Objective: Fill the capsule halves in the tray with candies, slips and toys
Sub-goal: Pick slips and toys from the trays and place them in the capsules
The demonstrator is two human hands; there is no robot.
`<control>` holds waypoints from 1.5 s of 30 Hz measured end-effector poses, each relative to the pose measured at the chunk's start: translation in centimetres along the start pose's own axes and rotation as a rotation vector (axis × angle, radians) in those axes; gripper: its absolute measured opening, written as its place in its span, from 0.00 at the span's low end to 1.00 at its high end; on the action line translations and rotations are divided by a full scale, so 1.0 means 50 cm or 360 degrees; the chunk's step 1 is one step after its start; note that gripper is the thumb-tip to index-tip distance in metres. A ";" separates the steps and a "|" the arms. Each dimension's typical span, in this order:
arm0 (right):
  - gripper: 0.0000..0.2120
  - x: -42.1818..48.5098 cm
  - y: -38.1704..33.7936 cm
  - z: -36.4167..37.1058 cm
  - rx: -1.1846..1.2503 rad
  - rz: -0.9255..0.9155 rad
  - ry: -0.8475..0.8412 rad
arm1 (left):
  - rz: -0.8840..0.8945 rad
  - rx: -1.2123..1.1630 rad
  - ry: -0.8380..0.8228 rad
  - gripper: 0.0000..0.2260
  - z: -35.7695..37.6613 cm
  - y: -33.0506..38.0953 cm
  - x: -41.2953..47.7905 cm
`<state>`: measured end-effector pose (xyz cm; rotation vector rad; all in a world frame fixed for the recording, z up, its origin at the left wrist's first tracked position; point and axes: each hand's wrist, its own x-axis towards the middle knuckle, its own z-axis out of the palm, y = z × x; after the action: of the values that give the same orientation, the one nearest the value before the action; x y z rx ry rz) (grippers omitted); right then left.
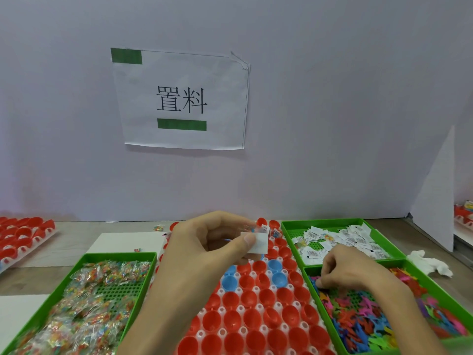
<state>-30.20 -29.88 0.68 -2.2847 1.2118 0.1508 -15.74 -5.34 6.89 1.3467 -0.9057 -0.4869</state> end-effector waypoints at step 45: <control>0.07 -0.189 -0.209 -0.006 0.1472 -0.1527 0.0450 | 0.0000 -0.0315 0.0292 0.09 0.016 -0.003 -0.002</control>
<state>-27.49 -18.41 8.44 -1.7824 0.0777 -0.9048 -16.41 -5.80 6.68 1.1893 -0.6882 -0.4335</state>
